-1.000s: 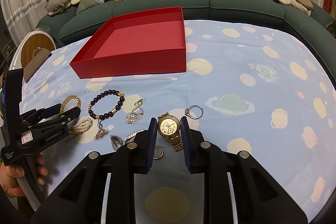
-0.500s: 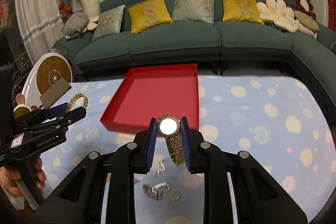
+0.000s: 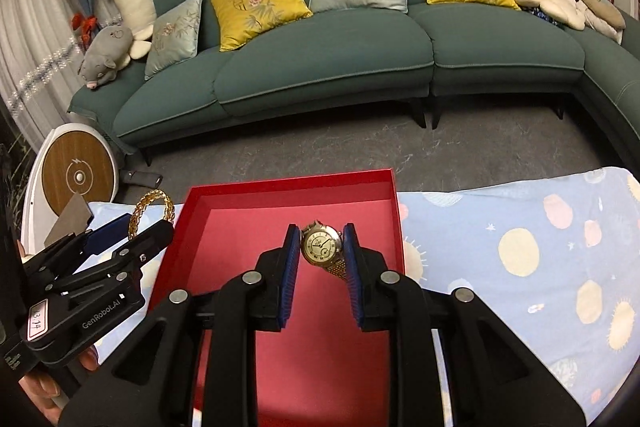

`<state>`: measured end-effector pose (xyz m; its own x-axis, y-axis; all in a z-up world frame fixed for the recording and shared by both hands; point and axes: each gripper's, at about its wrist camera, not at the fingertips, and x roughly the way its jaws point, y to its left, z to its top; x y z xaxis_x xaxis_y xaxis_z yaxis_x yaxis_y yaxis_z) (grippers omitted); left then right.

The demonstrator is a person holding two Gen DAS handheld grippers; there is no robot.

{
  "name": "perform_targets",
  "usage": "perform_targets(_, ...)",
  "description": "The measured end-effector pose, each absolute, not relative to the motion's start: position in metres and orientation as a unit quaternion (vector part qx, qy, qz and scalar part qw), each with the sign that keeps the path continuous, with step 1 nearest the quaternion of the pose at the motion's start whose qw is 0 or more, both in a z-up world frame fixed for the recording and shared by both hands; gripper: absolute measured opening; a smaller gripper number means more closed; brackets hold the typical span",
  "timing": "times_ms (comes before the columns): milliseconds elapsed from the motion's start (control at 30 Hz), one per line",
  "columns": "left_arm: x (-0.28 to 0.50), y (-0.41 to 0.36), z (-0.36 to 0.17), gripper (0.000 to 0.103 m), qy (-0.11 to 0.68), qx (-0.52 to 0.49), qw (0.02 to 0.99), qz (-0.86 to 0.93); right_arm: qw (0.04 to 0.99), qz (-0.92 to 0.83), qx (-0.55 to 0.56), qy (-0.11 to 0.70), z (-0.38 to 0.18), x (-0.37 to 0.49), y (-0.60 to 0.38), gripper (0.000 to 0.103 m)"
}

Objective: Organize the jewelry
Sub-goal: 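Lower the bracelet into the red box and open the left tool while the right releases the watch there, then grasp the pearl necklace with the left tool while the right tool grasps the silver watch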

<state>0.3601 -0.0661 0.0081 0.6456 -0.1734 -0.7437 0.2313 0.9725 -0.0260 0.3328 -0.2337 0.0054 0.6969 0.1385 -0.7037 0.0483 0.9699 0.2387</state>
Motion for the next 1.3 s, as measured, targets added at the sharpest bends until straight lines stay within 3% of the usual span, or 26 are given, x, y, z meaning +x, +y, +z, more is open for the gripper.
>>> perform_targets(300, 0.386, -0.07, -0.023, 0.059, 0.437, 0.025, 0.894, -0.099, 0.907, 0.016, 0.096, 0.41, -0.025, 0.359, -0.233, 0.019)
perform_targets(367, 0.385, -0.068, -0.022, 0.073, 0.436, 0.02, 0.894, -0.1, 0.91, 0.015, 0.098, 0.403, -0.024, 0.35, -0.236, 0.019)
perform_targets(433, 0.382, -0.066, -0.018, 0.075, 0.428, 0.014, 0.898, -0.099, 0.913, 0.012, 0.102, 0.394, -0.021, 0.34, -0.24, 0.019)
perform_targets(533, 0.377, -0.062, -0.01, 0.079, 0.432, 0.009, 0.896, -0.097, 0.92, 0.011, 0.105, 0.377, -0.009, 0.32, -0.245, 0.035)
perform_targets(633, 0.362, -0.056, 0.007, 0.079, 0.417, 0.002, 0.904, -0.098, 0.928, 0.01, 0.099, 0.36, 0.007, 0.294, -0.248, 0.035)
perform_targets(800, 0.301, -0.042, 0.048, 0.079, 0.376, 0.023, 0.921, -0.097, 0.937, 0.015, 0.095, 0.336, 0.04, 0.24, -0.253, 0.038)
perform_targets(867, 0.269, -0.031, 0.062, 0.079, 0.366, 0.029, 0.925, -0.099, 0.941, 0.015, 0.092, 0.325, 0.051, 0.21, -0.253, 0.048)
perform_targets(933, 0.234, -0.02, 0.067, 0.079, 0.362, 0.035, 0.926, -0.099, 0.946, 0.017, 0.093, 0.311, 0.058, 0.177, -0.252, 0.051)
perform_targets(1300, 0.097, 0.014, 0.017, 0.079, 0.403, 0.03, 0.909, -0.105, 0.931, 0.043, 0.088, 0.351, 0.005, 0.046, -0.224, 0.051)
